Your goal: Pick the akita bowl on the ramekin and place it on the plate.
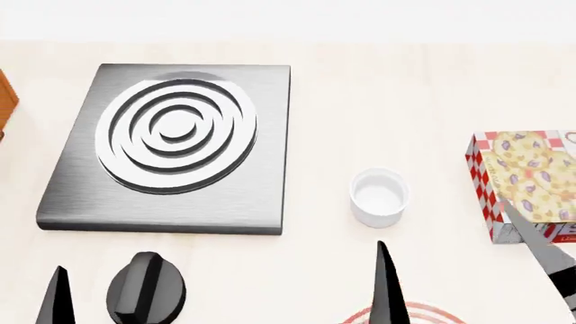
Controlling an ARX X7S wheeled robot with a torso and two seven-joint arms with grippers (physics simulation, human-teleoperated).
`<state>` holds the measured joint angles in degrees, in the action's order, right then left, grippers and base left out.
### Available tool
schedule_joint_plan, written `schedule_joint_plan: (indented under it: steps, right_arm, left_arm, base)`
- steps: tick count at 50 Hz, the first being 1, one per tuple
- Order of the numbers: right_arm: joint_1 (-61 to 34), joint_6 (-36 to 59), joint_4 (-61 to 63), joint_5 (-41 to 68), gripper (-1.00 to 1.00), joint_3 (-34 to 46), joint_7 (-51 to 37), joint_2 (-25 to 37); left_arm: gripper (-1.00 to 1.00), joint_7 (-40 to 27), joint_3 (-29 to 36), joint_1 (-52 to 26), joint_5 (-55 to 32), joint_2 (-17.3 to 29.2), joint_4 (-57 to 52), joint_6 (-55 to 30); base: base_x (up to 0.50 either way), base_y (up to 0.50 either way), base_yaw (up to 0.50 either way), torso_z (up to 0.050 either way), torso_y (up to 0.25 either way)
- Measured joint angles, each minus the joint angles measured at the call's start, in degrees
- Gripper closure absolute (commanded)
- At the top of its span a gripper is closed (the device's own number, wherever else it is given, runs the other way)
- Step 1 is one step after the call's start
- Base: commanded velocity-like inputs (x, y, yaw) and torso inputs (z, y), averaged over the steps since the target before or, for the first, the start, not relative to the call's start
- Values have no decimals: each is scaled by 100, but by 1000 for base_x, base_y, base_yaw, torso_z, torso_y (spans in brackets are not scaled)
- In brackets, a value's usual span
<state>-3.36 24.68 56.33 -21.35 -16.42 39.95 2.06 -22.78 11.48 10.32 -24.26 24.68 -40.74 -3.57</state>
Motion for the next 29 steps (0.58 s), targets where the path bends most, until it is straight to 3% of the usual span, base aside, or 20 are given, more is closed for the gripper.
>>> schedule_joint_plan:
  steps: [19, 29]
  right_arm:
    - [55, -636, -208, 1618, -100, -477, -1865, -63]
    - [257, -1439, -406, 2383, -100, -688, -2479, -63]
  left_arm:
    - [-100, 24, 30, 0, -15, 20, 45, 64]
    - [-100, 23, 75, -33, -11, 20, 97, 42]
  base:
    - [0, 0, 0, 0, 250]
    - [0, 0, 0, 0, 250]
